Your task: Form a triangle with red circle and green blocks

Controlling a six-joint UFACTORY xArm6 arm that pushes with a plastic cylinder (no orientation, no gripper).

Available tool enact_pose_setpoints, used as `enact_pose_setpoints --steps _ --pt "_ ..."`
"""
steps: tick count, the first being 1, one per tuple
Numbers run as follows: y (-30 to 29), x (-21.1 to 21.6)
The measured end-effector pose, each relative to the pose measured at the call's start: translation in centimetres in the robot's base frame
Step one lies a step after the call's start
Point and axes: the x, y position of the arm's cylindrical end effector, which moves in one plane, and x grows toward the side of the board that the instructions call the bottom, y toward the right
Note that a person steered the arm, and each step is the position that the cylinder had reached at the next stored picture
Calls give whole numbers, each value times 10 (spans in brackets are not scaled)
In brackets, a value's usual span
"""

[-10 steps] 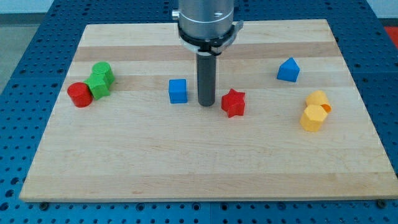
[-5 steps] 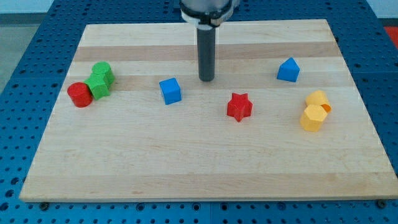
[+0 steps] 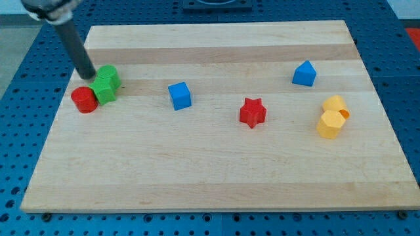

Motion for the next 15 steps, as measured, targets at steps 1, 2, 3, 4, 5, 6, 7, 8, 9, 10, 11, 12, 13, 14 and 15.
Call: enact_pose_setpoints --steps 1,2,3,4,5,6,7,8,9,10,11,12,13,14,15 --pt "49 -3" --pt "82 5" --pt "46 2" --pt "-14 -1" --pt "-52 -1" --pt "-57 -1" --pt "-63 1" --pt "-63 3" --pt "-64 4" --pt "-64 20" --pt "-26 41" --pt "23 45" --pt "24 45" --pt "20 46" --pt "-10 48"
